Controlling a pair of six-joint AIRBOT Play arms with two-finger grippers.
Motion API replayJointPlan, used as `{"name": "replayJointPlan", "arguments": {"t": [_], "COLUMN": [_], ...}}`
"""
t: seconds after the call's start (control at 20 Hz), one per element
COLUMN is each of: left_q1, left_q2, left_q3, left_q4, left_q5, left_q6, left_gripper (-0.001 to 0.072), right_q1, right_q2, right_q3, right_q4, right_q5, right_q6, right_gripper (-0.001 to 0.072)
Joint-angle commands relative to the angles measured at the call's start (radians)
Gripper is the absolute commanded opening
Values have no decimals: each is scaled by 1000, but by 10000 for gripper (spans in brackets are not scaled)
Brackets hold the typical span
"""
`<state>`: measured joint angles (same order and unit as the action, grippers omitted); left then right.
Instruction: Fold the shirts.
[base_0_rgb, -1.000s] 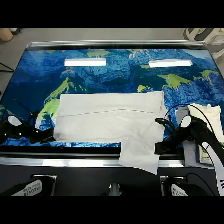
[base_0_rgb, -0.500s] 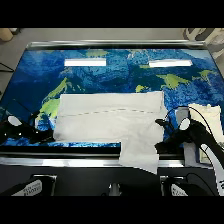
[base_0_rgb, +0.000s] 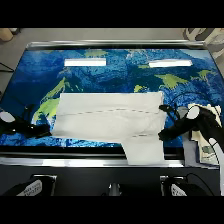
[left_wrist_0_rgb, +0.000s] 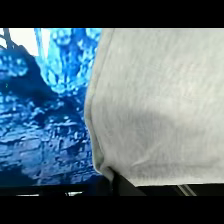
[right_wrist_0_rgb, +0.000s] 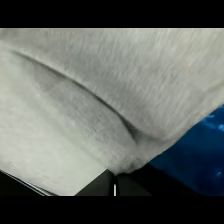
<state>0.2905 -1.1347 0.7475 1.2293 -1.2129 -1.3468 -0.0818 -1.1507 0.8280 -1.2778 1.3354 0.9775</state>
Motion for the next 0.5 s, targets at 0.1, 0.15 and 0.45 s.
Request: {"name": "replayJointPlan", "arguments": {"t": [0.1, 0.15, 0.45], "left_q1": [1, 1, -8], "left_q2": [-8, -35, -307], "left_q3": [217, 256, 538], "left_q4": [-42, -71, -228], "left_q5": [-13, -8, 19], "left_q6": [-48, -48, -48], "left_gripper": [23, 22, 23], "right_q1": [-1, -1, -1], "right_q2": [-88, -133, -389], "right_q3": [345, 405, 636], "right_q4": [-16, -15, -12], "right_q5": [-29, -37, -164], "right_q6": [2, 7, 84], "right_gripper": [26, 26, 26]}}
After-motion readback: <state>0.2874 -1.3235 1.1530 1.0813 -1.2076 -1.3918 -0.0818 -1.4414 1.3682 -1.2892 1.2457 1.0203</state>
